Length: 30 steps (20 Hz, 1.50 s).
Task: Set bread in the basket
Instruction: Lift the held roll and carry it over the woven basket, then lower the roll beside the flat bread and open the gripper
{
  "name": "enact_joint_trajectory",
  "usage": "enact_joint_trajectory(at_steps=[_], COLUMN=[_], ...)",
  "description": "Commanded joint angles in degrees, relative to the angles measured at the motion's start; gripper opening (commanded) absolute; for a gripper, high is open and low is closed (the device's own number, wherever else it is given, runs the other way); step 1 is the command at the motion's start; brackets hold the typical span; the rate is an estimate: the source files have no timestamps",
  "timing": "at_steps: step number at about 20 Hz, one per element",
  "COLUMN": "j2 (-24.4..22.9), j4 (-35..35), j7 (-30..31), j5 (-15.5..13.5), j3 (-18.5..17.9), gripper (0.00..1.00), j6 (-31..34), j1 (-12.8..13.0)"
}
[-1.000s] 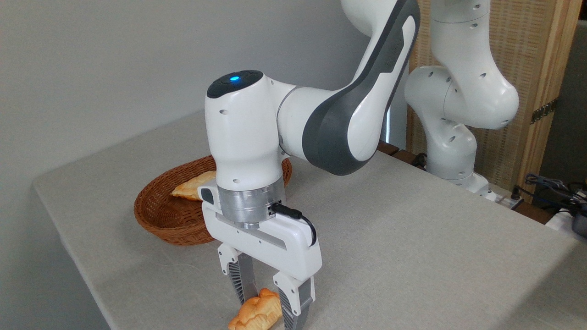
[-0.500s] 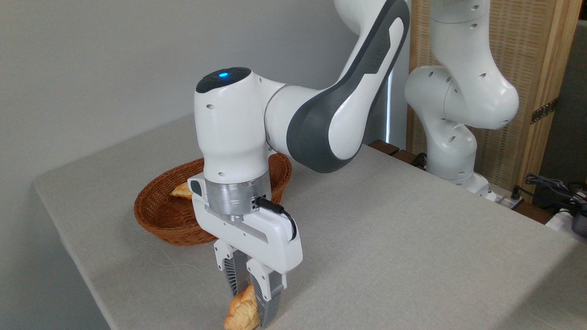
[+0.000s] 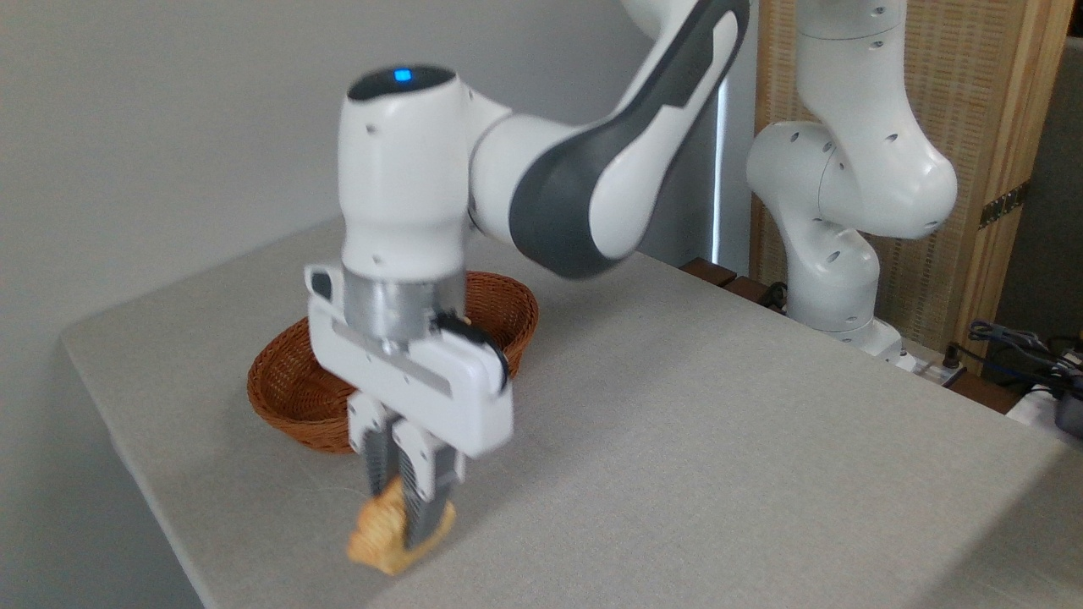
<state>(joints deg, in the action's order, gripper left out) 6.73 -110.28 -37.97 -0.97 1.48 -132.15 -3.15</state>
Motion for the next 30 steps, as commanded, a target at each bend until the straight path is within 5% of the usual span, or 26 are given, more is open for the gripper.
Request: enact_joint_trajectory(at_steps=[1,4,7,9,10,15,25,30], j2=[-2.42,-4.44,-5.67,-5.67,-5.67,-5.58,-6.2,-9.89], j4=[-0.55,-0.56,-0.64,-0.73,-0.82,-0.73,-0.64,-0.55], j7=[0.09,0.09,0.44,1.75,2.37,2.38,2.11,1.85], j5=[-2.72,-8.94,-9.58,-9.93,-9.93,-9.76,-9.49,-7.66], j3=[5.88,10.45,13.63,16.26,17.32,20.14,19.26,16.8], gripper=[0.18,0.18,0.32,0.94,1.0,1.0,1.0,1.0], j6=[-0.47,-0.39,0.23,0.49,0.67,2.51,3.57,9.62], j1=[0.08,0.08,0.08,0.08,0.08,0.17,-0.1,-0.71])
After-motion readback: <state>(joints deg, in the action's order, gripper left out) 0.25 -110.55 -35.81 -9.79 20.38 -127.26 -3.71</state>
